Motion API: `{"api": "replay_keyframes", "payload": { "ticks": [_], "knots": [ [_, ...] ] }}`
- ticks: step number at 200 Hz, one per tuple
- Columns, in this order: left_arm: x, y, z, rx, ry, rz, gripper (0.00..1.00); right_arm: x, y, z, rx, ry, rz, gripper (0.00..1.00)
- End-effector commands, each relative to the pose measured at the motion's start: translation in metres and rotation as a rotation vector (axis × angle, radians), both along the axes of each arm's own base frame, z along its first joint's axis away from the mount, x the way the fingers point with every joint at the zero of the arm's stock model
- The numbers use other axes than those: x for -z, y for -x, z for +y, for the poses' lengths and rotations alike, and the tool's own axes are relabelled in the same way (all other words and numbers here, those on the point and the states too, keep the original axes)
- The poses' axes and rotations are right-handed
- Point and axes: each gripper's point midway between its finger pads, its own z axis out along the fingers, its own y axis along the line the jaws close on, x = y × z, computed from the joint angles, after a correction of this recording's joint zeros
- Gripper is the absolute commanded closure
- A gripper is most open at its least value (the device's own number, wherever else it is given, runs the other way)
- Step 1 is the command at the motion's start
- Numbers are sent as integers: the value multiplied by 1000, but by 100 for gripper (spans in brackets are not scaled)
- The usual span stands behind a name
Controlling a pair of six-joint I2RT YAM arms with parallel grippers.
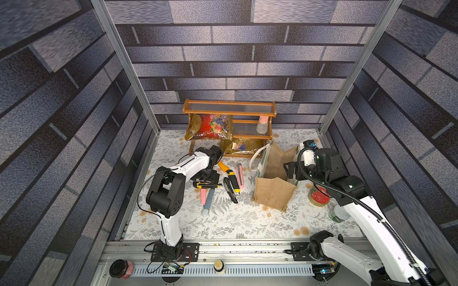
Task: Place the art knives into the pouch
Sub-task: Move the utility knife at the center of the board, then pick up the utility knife at the center of the board.
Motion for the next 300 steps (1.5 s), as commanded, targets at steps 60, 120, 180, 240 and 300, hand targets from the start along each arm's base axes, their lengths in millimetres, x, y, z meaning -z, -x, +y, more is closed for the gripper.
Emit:
{"api": "replay_keyframes", "payload": {
  "ticks": [60,120,180,240,300],
  "knots": [
    [-20,21,19,10,-64,-29,0,2,5,-1,-8,-1,5,0],
    [-12,19,10,149,-149,6,0,7,2,-2,2,8,22,0],
    [2,15,16,209,-248,44,0,10,2,-3,6,20,30,0],
    [14,0,15,243,-283,59,0,9,2,-3,5,19,23,0],
    [28,-6,4,227,-221,102,8,10,1,-8,24,34,13,0]
  ]
}}
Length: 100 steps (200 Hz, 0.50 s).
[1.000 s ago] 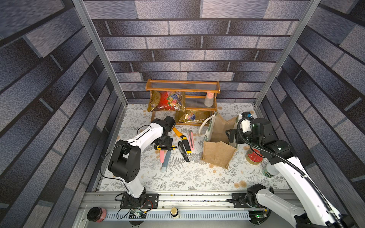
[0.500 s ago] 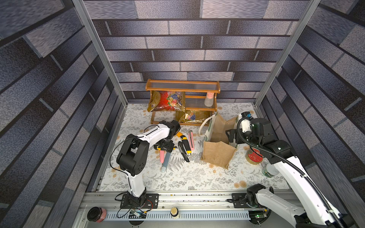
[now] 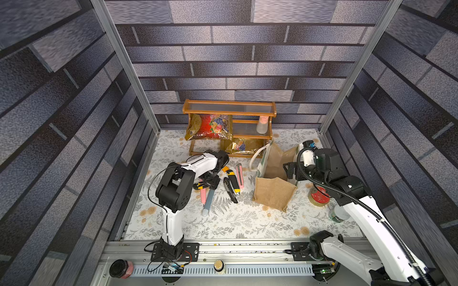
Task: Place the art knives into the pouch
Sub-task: Pick up the utility knife at the center of the board.
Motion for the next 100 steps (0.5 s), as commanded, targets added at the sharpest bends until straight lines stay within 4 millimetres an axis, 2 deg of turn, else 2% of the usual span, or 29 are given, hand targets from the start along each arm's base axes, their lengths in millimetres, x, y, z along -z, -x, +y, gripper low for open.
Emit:
{"api": "replay_keyframes", "payload": {
  "ticks": [1,53,100],
  "knots": [
    [-2,-2,-2,-14,30,18,8,5,1,-7,22,25,3,0],
    [6,-2,-6,-40,69,35,26,8,0,-12,48,41,3,0],
    [11,-8,-7,-60,73,25,41,5,1,-7,33,13,6,0]
  ]
}}
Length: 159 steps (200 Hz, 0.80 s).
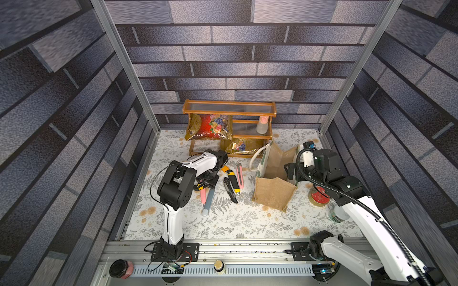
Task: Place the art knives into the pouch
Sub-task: Pick up the utility knife at the center of the board.
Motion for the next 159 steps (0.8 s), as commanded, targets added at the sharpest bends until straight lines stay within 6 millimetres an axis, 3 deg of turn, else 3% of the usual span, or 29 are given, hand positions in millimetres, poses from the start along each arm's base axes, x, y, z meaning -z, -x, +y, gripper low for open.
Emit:
{"api": "replay_keyframes", "payload": {
  "ticks": [1,36,105,135,159],
  "knots": [
    [1,-9,-3,-27,17,-15,41,-1,2,-1,5,-12,1,0],
    [3,-17,-8,-34,32,-32,55,-2,2,-2,12,-16,-1,0],
    [5,-28,-10,-134,74,-72,63,0,4,-2,27,-32,15,0],
    [-11,-32,-16,-163,120,-121,66,0,5,-1,32,-55,22,0],
    [-37,-36,-25,-174,169,-172,66,2,6,1,33,-71,33,0]
  ]
}}
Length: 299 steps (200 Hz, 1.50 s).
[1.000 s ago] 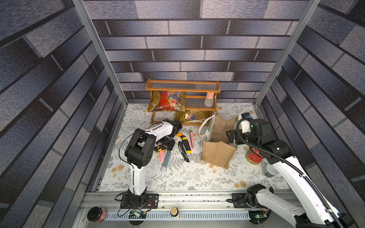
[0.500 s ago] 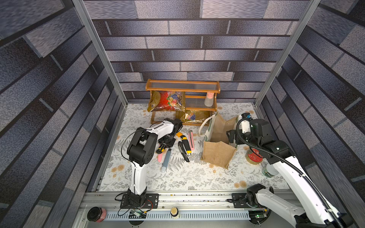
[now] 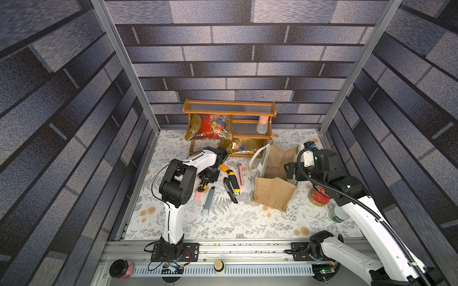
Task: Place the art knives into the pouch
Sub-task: Pick up the utility knife at the center of the board, then place the utility knife in the pouch.
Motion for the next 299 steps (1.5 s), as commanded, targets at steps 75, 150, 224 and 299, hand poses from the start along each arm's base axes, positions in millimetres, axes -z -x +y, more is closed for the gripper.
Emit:
{"api": "replay_keyframes", "payload": {
  "ticks": [75,150,224,299],
  "knots": [
    [-152,-21,-77,44,256,-304,67,-2,19,14,-66,-117,3,0],
    [-277,-4,-197,311,476,-498,68,10,35,8,-44,-144,12,0],
    [-282,31,-307,545,637,-475,67,11,48,-1,0,-182,1,0],
    [-227,25,-330,557,593,-383,65,17,55,-10,34,-172,1,0]
  ]
}}
